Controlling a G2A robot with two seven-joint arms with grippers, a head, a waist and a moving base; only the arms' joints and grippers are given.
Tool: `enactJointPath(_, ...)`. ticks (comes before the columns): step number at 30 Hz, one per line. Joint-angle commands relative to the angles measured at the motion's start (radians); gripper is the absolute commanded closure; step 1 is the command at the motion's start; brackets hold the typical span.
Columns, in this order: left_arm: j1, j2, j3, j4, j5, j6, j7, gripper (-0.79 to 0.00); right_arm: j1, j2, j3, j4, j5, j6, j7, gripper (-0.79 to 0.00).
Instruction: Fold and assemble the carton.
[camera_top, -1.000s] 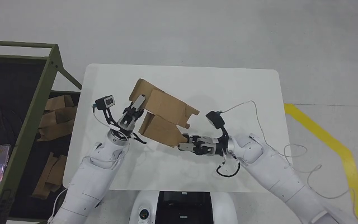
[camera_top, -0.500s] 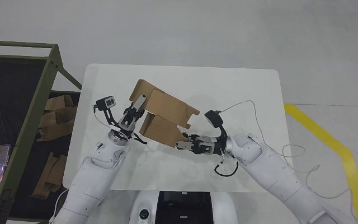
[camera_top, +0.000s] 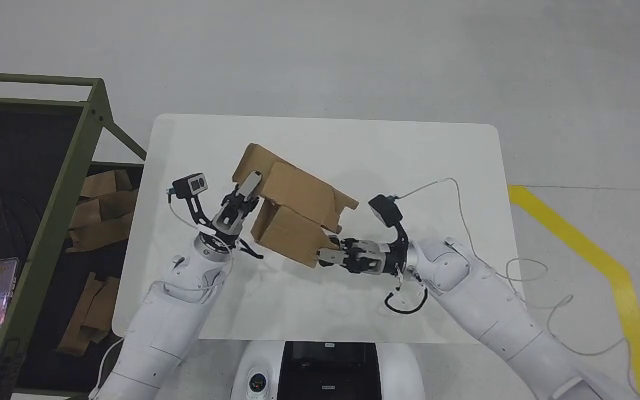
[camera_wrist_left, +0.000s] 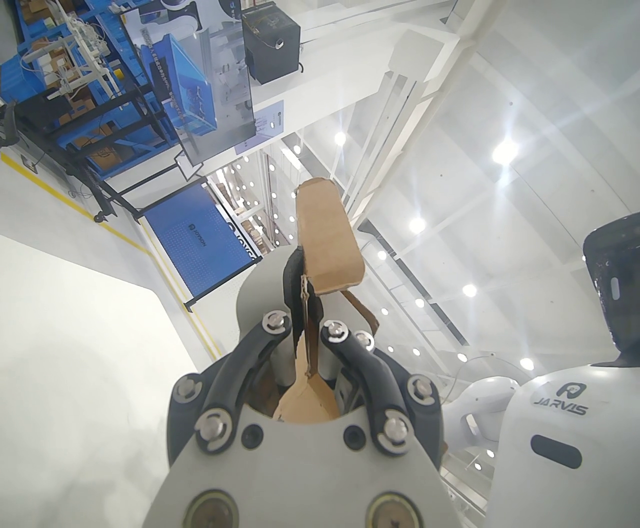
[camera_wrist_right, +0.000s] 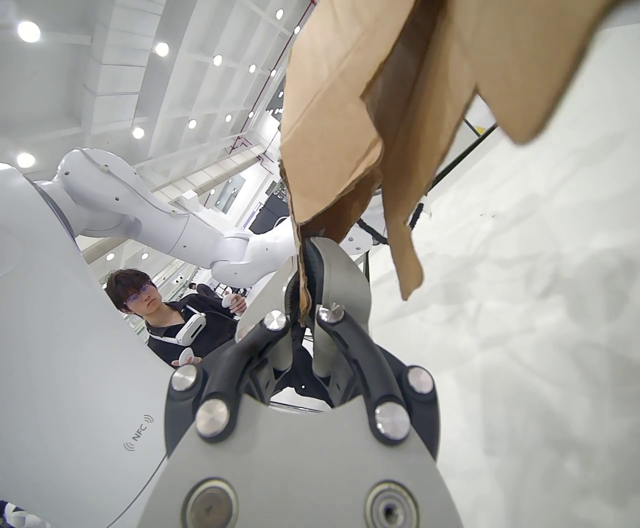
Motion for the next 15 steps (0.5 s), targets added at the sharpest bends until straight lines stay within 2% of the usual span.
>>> enactJointPath(1,0.0,0.0,0.003,0.003,-0.019,0.002,-0.016,0.0,-0.005,0.002,0.01,-0.006,-0.004,-0.003,-0.005,0.0)
enactJointPath(15,-0.002,0.002,-0.004,0.038,-0.085,0.003,-0.094,0.0,-0.074,0.029,0.116,-0.071,-0.014,-0.003,-0.018,0.0)
